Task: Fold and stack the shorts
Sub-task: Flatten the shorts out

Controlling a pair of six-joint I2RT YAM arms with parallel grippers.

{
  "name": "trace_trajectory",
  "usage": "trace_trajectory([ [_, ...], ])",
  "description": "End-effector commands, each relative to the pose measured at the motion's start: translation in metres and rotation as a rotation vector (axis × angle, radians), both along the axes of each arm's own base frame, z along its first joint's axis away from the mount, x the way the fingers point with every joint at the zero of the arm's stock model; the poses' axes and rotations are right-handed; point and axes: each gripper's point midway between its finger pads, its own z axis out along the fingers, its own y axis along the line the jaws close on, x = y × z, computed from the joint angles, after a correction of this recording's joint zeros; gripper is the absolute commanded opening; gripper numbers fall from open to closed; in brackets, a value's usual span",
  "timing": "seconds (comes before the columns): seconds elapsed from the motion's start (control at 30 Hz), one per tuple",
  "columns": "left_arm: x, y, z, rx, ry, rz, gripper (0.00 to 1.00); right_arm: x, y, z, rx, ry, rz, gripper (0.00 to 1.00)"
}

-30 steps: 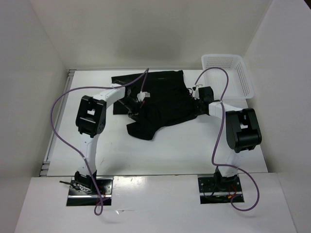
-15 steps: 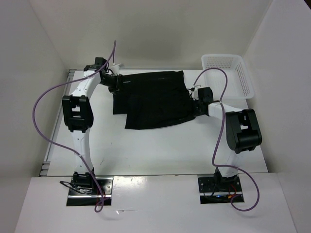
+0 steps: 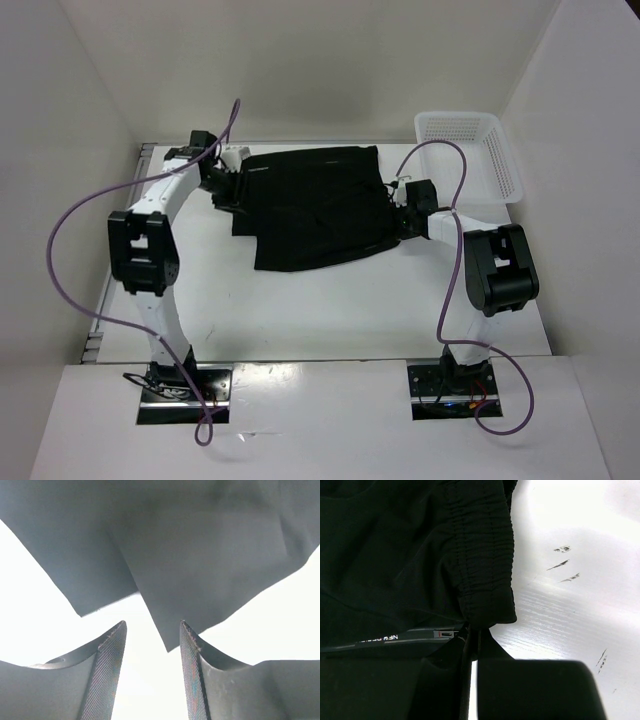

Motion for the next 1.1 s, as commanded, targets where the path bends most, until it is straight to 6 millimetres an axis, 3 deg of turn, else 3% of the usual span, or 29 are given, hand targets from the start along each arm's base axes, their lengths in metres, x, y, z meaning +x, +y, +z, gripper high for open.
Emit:
trace_trajectory([
  [0.0,-0.061,-0.010,-0.006,-0.019,0.128,-0.036,0.54,-0.006,0.005,0.008,0.005,-0.010,0.027,0.00],
  [0.03,-0.089,-0.017,-0.028,-0.012,0.215,-0.061,0.54,-0.006,0.005,0.008,0.005,-0.010,0.027,0.00],
  [0.07,-0.099,-0.018,-0.039,0.006,0.243,-0.067,0.56,-0.006,0.005,0.008,0.005,-0.010,0.027,0.00],
  [0.1,-0.094,-0.016,-0.046,0.017,0.207,-0.063,0.57,-0.003,0.004,0.011,-0.003,-0.021,0.020,0.09],
  [0.13,-0.098,-0.020,-0.052,0.018,0.210,-0.075,0.57,-0.002,0.002,0.011,-0.011,-0.023,0.013,0.30],
  [0.2,-0.095,-0.024,-0.061,0.018,0.194,-0.085,0.62,0.001,0.002,0.014,-0.016,-0.033,0.021,0.36],
  [0.37,-0.087,-0.029,-0.087,0.124,0.173,-0.110,0.65,0.004,0.002,0.017,-0.028,-0.046,0.038,0.36],
  [0.5,-0.094,-0.029,-0.108,0.173,0.203,-0.122,0.63,0.004,0.003,0.018,-0.026,-0.047,0.051,0.38],
  [0.57,-0.094,-0.027,-0.115,0.183,0.202,-0.119,0.55,0.005,0.003,0.021,-0.030,-0.057,0.057,0.38],
  [0.6,-0.095,-0.027,-0.118,0.185,0.212,-0.120,0.35,0.004,0.004,0.021,-0.024,-0.057,0.063,0.40],
  [0.7,-0.097,-0.030,-0.120,0.166,0.224,-0.127,0.07,0.003,0.008,0.018,-0.009,-0.045,0.077,0.41],
  [0.73,-0.099,-0.030,-0.120,0.167,0.233,-0.127,0.03,0.003,0.008,0.018,-0.008,-0.045,0.077,0.41],
  [0.77,-0.096,-0.031,-0.118,0.165,0.223,-0.126,0.00,0.002,0.011,0.014,-0.015,-0.038,0.093,0.38],
  [0.8,-0.098,-0.028,-0.119,0.177,0.232,-0.124,0.00,0.002,0.011,0.014,-0.015,-0.038,0.094,0.29],
  [0.87,-0.100,-0.025,-0.111,0.191,0.232,-0.120,0.00,0.005,0.011,0.017,-0.021,-0.049,0.103,0.00],
  [0.9,-0.104,-0.022,-0.104,0.203,0.227,-0.116,0.00,0.007,0.017,0.022,-0.003,-0.060,0.140,0.00],
  [0.93,-0.115,-0.015,-0.101,0.208,0.266,-0.106,0.00,-0.003,0.018,0.016,-0.020,-0.025,0.201,0.00],
  [1.0,-0.125,-0.001,-0.085,0.213,0.277,-0.072,0.00,-0.014,0.031,0.030,0.008,-0.027,0.340,0.00],
  [1.03,-0.147,0.010,-0.085,0.247,0.339,-0.062,0.00,-0.031,0.029,0.030,-0.024,0.014,0.438,0.00],
  [1.07,-0.155,0.015,-0.073,0.262,0.327,-0.058,0.00,-0.040,0.029,0.040,-0.028,0.014,0.475,0.00],
])
